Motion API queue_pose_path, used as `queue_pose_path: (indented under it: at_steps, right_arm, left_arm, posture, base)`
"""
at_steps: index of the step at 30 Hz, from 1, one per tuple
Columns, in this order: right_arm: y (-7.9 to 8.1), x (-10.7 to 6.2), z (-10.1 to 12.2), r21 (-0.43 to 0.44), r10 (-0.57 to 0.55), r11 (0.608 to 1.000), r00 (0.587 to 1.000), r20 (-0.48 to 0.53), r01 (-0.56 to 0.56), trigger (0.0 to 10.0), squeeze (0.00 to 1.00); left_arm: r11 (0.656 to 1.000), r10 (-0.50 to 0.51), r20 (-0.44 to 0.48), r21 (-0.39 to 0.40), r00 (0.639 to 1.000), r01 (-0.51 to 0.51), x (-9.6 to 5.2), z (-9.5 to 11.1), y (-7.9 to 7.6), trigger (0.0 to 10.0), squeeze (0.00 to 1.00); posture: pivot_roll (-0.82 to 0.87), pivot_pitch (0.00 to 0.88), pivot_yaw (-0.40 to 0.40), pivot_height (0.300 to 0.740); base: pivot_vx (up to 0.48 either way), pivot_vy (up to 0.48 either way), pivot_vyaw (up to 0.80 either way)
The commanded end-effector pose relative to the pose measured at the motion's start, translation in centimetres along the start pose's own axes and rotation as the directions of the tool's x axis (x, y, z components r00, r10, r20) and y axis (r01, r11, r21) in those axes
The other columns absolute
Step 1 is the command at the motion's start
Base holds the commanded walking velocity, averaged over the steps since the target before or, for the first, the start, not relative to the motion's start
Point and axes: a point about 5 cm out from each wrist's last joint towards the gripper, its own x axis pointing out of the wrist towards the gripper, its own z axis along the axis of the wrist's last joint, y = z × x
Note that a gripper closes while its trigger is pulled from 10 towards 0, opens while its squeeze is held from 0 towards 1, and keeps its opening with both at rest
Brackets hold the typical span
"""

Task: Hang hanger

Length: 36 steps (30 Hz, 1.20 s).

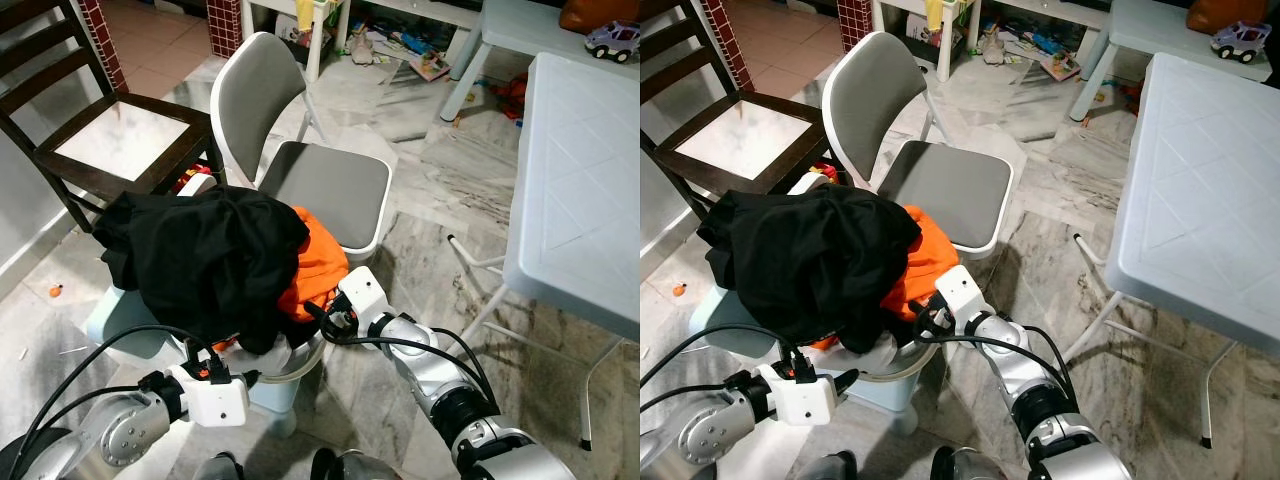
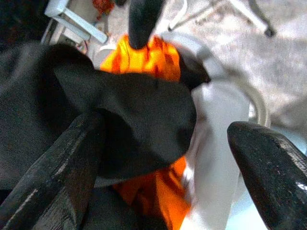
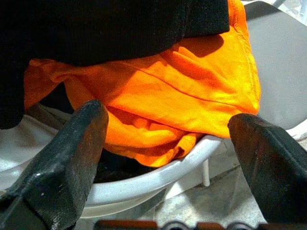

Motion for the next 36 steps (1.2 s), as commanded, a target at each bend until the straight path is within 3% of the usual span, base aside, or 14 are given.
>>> queue_pose_path:
  at_steps: [1,3,4,5,6,7,9,13,19,28,35,36]
  right_arm:
    - [0.0,-0.2,-0.5,0.009,0.002,1.000,1.000,-0.024,-0.002,10.0,0.00]
    - [0.2,-0.1,-0.5,0.012,0.001,1.000,1.000,-0.022,-0.001,10.0,0.00]
    - [0.2,-0.1,-0.5,0.013,0.000,1.000,1.000,-0.020,0.001,10.0,0.00]
    - [0.2,-0.1,-0.5,0.013,0.000,1.000,1.000,-0.020,0.001,10.0,0.00]
    - [0.2,0.0,-0.4,0.013,-0.001,1.000,1.000,-0.019,0.001,10.0,0.00]
    - [0.2,0.0,-0.4,0.013,-0.002,1.000,1.000,-0.019,0.002,10.0,0.00]
    - [0.1,0.0,-0.4,0.014,-0.004,1.000,1.000,-0.018,0.004,10.0,0.00]
    - [0.1,-0.1,-0.4,0.016,-0.011,1.000,1.000,-0.016,0.011,10.0,0.00]
    - [0.2,-0.1,-0.6,0.021,-0.014,1.000,1.000,-0.018,0.014,10.0,0.00]
    - [0.8,0.0,-0.7,0.037,0.032,0.999,0.999,-0.025,-0.031,10.0,0.00]
    - [1.0,-0.1,-0.9,0.034,0.055,0.998,0.998,-0.031,-0.054,10.0,0.00]
    - [1.0,-0.1,-0.9,0.032,0.056,0.998,0.998,-0.033,-0.055,10.0,0.00]
  left_arm:
    - [0.999,-0.031,0.004,0.040,1.000,0.031,0.0,-0.2,-0.3,10.0,0.00]
    - [0.996,-0.012,0.007,0.090,1.000,0.012,0.6,-0.7,0.7,9.6,0.00]
    - [0.994,-0.008,0.010,0.109,1.000,0.007,0.8,-0.8,1.0,8.4,0.00]
    - [0.994,-0.008,0.010,0.109,1.000,0.007,0.8,-0.8,1.0,8.4,0.00]
    - [0.993,0.002,0.016,0.122,1.000,-0.004,1.1,-0.9,1.2,4.5,0.00]
    - [0.992,0.007,0.017,0.126,1.000,-0.009,1.2,-1.0,1.4,4.5,0.00]
    - [0.989,0.019,0.013,0.149,1.000,-0.021,1.4,-1.2,1.8,0.0,0.00]
    - [0.988,0.025,0.005,0.153,1.000,-0.025,1.9,-1.7,2.2,0.0,0.00]
    - [0.981,0.112,-0.023,0.161,0.993,-0.107,2.2,-2.6,3.5,0.0,0.00]
    - [0.974,0.213,-0.024,0.084,0.977,-0.210,3.2,-2.1,3.6,0.0,0.00]
    - [0.958,0.283,-0.066,-0.018,0.957,-0.285,3.5,-2.2,3.6,0.0,0.00]
    - [0.935,0.330,-0.100,-0.103,0.939,-0.340,3.5,-2.4,4.0,0.0,0.00]
  posture:
    - [0.14,0.194,-0.131,0.740]
    - [0.14,0.188,-0.127,0.740]
    - [0.14,0.184,-0.125,0.740]
    - [0.14,0.184,-0.125,0.740]
    - [0.14,0.182,-0.123,0.740]
    - [0.14,0.181,-0.123,0.740]
    - [0.13,0.180,-0.122,0.740]
    - [0.13,0.176,-0.115,0.740]
    - [0.13,0.178,-0.108,0.740]
    - [0.13,0.178,-0.111,0.740]
    - [0.13,0.179,-0.117,0.740]
    - [0.13,0.179,-0.119,0.740]
  base:
    - [0.000,0.000,0.00]
    - [0.000,0.000,0.00]
    - [0.000,0.000,0.00]
    - [0.000,0.000,0.00]
    - [0.000,0.000,0.00]
    - [0.000,0.000,0.00]
    - [0.000,0.000,0.00]
    - [0.000,0.000,0.00]
    - [0.000,0.000,0.00]
    - [0.000,0.000,0.00]
    - [0.000,0.000,0.00]
    - [0.000,0.000,0.00]
